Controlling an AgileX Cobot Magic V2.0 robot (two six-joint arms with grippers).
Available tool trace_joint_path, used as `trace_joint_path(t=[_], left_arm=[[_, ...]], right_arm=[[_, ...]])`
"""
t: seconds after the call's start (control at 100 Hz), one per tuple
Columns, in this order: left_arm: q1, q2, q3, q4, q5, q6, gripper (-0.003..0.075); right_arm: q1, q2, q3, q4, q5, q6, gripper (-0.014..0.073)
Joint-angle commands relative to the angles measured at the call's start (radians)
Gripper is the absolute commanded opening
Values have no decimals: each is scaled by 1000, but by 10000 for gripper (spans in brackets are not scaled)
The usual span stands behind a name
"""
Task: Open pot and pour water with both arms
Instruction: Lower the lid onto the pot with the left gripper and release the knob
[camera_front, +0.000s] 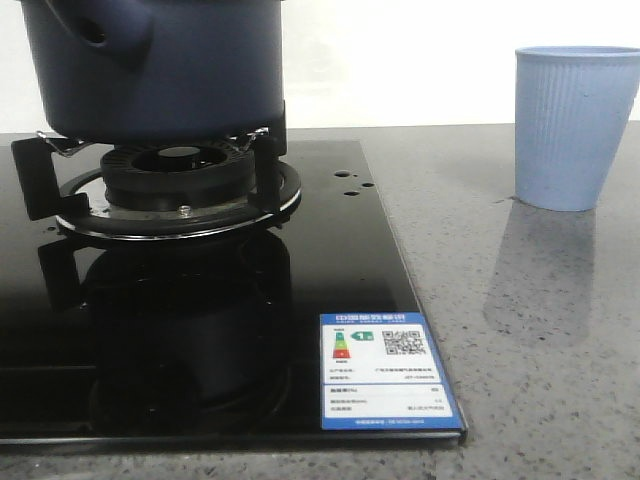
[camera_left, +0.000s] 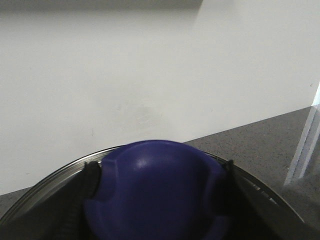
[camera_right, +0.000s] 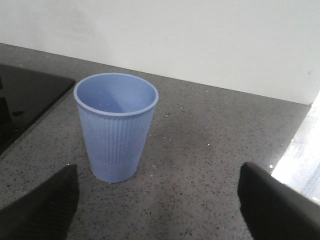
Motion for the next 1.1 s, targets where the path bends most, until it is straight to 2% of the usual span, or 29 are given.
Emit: trace_joint_path(t=[0.0,1.09], left_arm=[[-7,-14,-36,1,-137,-5,372],[-7,32,-36,1,-119,-5,372]], right_arm=[[-6,-3,-26,-3,-68,1,587],[-6,-3,-26,-3,-68,1,587]])
